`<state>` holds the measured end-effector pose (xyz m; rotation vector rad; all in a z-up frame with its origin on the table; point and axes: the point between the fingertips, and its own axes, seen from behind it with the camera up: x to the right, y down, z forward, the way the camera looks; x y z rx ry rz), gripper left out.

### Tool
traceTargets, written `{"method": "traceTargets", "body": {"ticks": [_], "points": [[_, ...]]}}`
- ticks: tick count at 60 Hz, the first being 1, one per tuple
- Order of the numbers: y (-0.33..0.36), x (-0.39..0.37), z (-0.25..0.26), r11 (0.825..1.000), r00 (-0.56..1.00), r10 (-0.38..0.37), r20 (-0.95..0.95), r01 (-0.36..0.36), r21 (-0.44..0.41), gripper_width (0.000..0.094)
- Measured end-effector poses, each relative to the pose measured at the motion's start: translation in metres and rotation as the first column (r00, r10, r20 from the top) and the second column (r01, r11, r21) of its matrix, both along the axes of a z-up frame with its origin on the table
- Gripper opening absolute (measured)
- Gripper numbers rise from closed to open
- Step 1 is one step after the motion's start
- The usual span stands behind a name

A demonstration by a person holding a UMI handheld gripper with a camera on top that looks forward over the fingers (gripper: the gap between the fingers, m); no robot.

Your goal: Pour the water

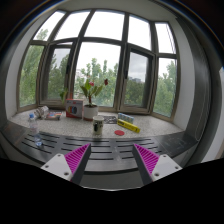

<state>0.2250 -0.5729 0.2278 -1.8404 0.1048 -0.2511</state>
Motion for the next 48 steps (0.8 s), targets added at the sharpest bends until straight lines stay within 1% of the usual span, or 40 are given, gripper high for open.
{"method": "traceTargets", "body": {"ticks": [11,18,23,33,41,48], "points": [[0.004,-0.008,-0.022,0.999,0.999,-0.023,0.026,0.024,-0.032,0.0850],[0.005,-0.027,-0.047,0.998,0.998,-0.038,0.047,0.041,-0.050,0.0850],[0.004,-0.053,-0.069,0.998,0.998,-0.032,0.058,0.035,-0.051,0.0852],[0.006,-0.133,-0.124,0.997,1.000,-0.003,0.018,0.005,-0.083,0.0848],[0.029,-0.221,-0.155,0.993,0.998,0.052,-0.031,-0.055,-0.101,0.0850],[0.067,-0.298,-0.166,0.989,0.992,0.109,-0.067,-0.114,-0.090,0.0850]]}}
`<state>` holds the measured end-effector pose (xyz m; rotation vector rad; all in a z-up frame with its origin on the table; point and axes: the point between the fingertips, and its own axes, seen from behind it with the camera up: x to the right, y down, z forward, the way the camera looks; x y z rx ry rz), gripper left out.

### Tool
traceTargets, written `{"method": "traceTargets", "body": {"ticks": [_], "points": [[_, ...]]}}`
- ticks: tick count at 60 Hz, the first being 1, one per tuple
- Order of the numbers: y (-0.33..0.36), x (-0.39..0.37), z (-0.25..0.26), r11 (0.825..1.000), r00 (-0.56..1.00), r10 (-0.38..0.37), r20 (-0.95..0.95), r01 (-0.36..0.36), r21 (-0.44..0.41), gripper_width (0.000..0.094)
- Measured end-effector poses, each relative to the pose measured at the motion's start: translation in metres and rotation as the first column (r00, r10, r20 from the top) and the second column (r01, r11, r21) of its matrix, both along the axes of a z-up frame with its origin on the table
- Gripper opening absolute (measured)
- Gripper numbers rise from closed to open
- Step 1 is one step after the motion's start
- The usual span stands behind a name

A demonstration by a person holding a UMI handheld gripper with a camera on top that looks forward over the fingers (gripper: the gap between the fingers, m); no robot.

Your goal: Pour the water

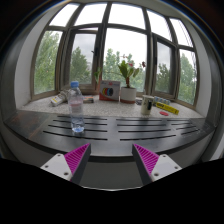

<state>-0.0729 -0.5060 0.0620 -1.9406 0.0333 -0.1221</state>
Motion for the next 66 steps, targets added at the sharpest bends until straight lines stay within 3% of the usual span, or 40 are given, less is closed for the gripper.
{"method": "traceTargets", "body": {"ticks": [13,26,30,36,46,52,66], "points": [[0.102,-0.111,0.019,0.989,0.992,0.117,-0.040,-0.113,0.098,0.0851],[0.208,-0.144,0.027,0.974,0.992,0.129,-0.006,-0.125,0.191,0.0813],[0.230,-0.148,0.019,0.975,0.992,0.122,-0.003,-0.120,0.188,0.0758],[0.245,-0.143,0.014,0.972,0.994,0.105,0.015,-0.105,0.209,0.0555],[0.246,-0.149,0.016,0.964,0.992,0.129,0.002,-0.126,0.234,0.0355],[0.244,-0.152,0.017,0.958,0.988,0.154,0.009,-0.151,0.245,0.0287],[0.231,-0.161,0.077,0.932,0.976,0.204,-0.075,-0.170,0.320,0.0284]]}}
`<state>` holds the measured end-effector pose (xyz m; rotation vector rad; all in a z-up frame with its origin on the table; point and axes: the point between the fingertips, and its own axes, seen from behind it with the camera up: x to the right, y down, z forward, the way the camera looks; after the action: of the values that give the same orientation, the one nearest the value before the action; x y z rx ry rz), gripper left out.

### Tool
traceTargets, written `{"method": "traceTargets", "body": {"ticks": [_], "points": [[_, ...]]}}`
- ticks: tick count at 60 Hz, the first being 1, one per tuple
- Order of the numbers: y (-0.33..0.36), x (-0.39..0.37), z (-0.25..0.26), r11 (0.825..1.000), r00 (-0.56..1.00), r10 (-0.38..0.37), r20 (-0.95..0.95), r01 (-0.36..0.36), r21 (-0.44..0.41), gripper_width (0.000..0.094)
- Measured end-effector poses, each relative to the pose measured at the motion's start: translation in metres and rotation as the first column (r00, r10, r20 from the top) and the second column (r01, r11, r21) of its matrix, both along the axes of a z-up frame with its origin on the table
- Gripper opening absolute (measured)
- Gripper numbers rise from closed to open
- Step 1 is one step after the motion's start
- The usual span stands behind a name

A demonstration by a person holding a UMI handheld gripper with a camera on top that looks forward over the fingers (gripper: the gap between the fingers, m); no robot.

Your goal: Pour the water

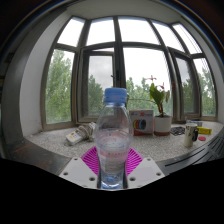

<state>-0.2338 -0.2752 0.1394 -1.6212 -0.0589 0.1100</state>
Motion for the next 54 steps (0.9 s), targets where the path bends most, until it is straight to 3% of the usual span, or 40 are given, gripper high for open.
{"method": "traceTargets", "body": {"ticks": [7,13,21,25,28,33,39,54], "points": [[-0.002,0.001,0.075,0.994,0.978,0.091,-0.187,-0.078,0.076,0.0284],[0.007,0.009,0.149,0.973,0.901,0.210,-0.381,-0.153,0.174,0.0286],[0.021,0.048,0.240,0.917,0.635,0.396,-0.664,-0.238,0.320,0.0286],[0.034,0.086,0.269,0.876,0.416,0.481,-0.772,-0.275,0.397,0.0286],[0.046,0.118,0.286,0.847,0.231,0.515,-0.825,-0.285,0.449,0.0287],[0.071,0.174,0.296,0.827,-0.039,0.510,-0.859,-0.251,0.503,0.0287],[0.107,0.247,0.281,0.839,-0.275,0.456,-0.847,-0.184,0.512,0.0286],[0.192,0.359,0.174,0.931,-0.679,0.236,-0.695,-0.046,0.362,0.0288]]}}
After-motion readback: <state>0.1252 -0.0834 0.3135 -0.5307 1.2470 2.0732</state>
